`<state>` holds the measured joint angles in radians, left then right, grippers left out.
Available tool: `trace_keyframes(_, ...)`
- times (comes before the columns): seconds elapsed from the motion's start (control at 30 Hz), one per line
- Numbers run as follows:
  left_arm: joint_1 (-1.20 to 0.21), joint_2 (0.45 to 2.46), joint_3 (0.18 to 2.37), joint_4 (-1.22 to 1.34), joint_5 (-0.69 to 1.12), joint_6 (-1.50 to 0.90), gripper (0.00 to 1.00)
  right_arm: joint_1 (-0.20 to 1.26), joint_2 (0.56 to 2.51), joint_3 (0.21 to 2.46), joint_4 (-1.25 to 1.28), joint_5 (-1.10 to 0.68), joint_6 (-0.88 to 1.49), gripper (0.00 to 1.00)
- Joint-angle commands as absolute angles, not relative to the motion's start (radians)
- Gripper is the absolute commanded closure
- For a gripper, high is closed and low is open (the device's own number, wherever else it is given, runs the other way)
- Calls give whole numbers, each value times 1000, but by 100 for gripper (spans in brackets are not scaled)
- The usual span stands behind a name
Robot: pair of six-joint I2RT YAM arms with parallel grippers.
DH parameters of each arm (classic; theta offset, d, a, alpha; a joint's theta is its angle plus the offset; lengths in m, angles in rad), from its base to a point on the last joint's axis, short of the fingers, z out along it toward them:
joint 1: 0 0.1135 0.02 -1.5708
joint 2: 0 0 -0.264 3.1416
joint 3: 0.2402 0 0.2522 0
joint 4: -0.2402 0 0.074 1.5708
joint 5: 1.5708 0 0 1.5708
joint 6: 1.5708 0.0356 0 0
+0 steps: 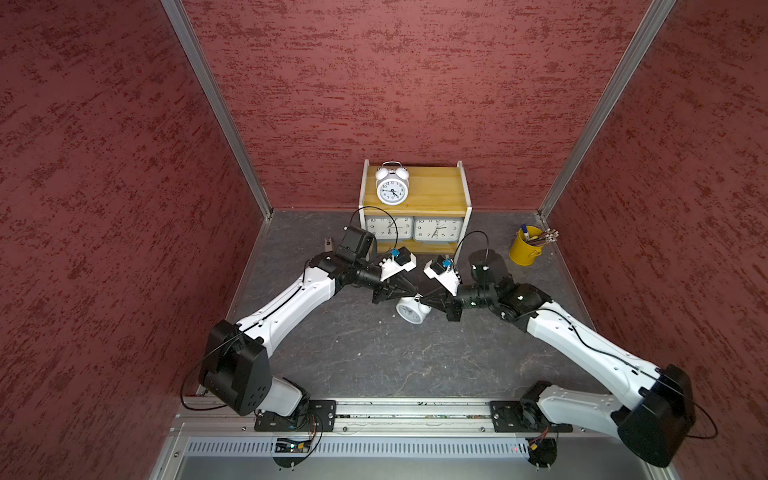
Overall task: Place the alarm clocks on the shelf by style
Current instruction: Pick up the alarm from the center of the board.
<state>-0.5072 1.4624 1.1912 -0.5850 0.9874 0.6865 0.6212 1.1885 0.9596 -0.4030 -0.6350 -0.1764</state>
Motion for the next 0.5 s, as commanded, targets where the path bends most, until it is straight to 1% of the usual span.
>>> trace_keyframes(0.0,-512,1472,1209,-597,953,696,79,627,1177,1011,-351,-664,-187,100)
trace_keyframes(0.13,-512,1474,1210,-589,940,693,73,627,1178,1015,-354,-666,-188,100)
trace_keyframes(0.17,-512,1475,1210,-588,938,694,70,627,1178,1015,-354,-667,-187,100)
trace_keyframes(0.33,-512,1477,1213,-587,939,695,70,627,1182,1014,-353,-668,-189,100)
trace_keyframes(0.37,-511,1476,1215,-589,939,696,73,627,1183,1014,-349,-665,-187,100)
trace_keyframes(0.4,-512,1474,1215,-589,942,696,78,627,1185,1015,-350,-663,-187,100)
trace_keyframes(0.43,-512,1473,1216,-590,943,696,85,627,1187,1016,-349,-661,-190,100)
trace_keyframes(0.47,-512,1470,1218,-591,946,696,94,627,1188,1015,-348,-656,-189,100)
